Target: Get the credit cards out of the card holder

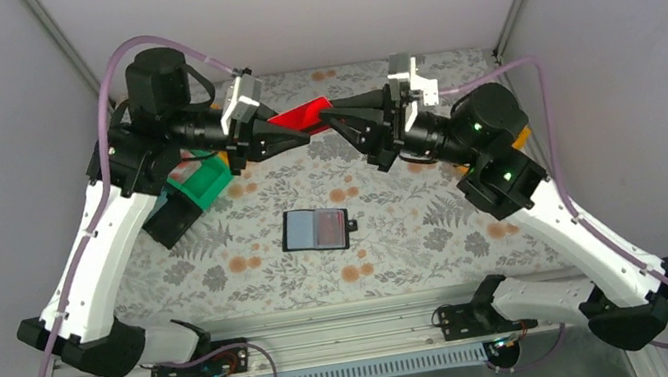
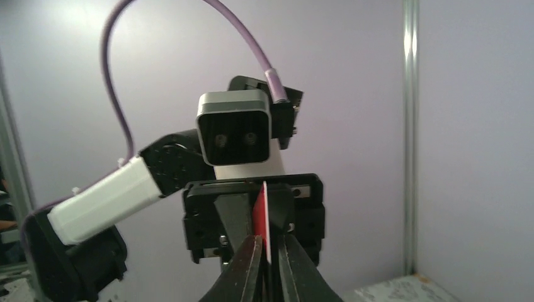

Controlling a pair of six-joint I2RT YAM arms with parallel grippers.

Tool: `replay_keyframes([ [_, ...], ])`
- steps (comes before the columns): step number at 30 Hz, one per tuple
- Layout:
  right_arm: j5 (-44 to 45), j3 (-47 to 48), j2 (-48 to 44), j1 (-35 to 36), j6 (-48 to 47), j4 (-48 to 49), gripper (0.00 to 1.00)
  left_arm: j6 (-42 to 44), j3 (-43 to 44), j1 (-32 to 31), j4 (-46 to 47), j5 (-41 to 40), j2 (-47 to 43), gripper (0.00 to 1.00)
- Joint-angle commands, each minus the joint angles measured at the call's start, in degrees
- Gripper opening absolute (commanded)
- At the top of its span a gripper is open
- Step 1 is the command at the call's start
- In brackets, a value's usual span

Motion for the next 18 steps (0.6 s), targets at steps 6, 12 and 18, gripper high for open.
replay_keyframes([
  [6, 18.11, 22.05, 5.91, 0.04, -20.22, -48.37, 0.88, 18.28, -1.75, -0.15, -15.93, -25.35, -3.49, 0.02],
  [12, 17.75, 26.44, 12.00, 0.12, -34.94, -63.66, 0.99, 33.12, -6.15, -1.82, -26.07, -44.70, 0.43, 0.02],
  [18, 4.44, 23.24, 12.95, 0.13, -41.26, -56.85, 0.92, 34.31, -3.90, -2.11, -28.57, -39.87, 2.41, 0.02],
])
